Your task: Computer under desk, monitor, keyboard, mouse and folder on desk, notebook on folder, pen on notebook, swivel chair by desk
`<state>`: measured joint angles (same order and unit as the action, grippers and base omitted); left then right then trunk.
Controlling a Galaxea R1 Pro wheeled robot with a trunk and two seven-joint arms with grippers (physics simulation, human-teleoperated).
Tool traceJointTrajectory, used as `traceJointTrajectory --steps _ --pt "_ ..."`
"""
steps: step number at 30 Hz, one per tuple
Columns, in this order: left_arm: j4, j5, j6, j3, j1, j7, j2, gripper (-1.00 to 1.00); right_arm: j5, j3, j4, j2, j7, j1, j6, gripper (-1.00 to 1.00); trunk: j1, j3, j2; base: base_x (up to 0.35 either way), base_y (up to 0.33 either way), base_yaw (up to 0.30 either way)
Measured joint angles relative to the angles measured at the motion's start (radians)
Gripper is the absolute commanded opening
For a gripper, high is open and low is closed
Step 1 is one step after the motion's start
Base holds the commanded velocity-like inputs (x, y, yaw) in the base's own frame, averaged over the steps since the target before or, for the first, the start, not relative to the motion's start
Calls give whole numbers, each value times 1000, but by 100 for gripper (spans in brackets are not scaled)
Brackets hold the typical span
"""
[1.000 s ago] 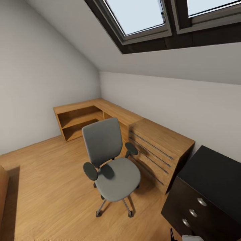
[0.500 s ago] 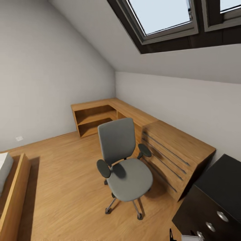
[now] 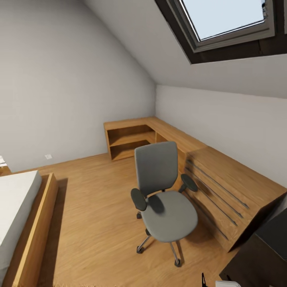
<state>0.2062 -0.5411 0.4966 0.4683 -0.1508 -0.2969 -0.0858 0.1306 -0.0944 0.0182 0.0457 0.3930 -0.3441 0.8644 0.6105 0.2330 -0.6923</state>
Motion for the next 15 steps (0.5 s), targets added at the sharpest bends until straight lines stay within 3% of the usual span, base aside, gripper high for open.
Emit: traceJointTrajectory --steps 15 --pt "0 -6 2 -9 0 39 1 100 0 2 -7 5 2 0 28 100 0 -6 0 0 0 254"
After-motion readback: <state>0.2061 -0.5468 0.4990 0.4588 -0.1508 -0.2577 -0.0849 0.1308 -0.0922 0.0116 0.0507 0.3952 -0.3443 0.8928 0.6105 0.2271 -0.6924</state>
